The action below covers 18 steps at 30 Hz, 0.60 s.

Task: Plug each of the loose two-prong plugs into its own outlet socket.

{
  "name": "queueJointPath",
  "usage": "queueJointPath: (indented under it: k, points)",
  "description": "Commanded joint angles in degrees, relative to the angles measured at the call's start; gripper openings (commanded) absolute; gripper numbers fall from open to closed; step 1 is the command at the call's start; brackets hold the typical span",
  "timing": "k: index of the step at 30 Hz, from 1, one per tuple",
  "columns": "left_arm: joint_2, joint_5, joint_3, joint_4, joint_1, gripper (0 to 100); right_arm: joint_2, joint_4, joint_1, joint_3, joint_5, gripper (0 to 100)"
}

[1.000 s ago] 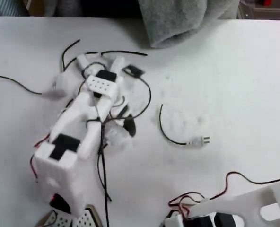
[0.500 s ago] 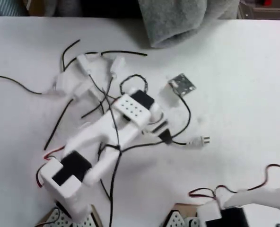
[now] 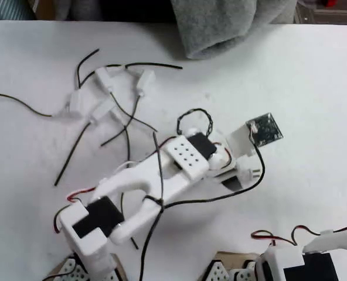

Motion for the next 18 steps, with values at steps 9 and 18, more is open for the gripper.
queueJointPath:
  k: [9,18]
  points:
    - [25.98,0.0,-35.78,16.7,1.19,37,0.31,0.48,0.31,-2.02,-0.7,33.6]
    - [40.92,0.0,-61.36,28.04,7.16,37,0.4,0.48,0.31,-2.02,-0.53,33.6]
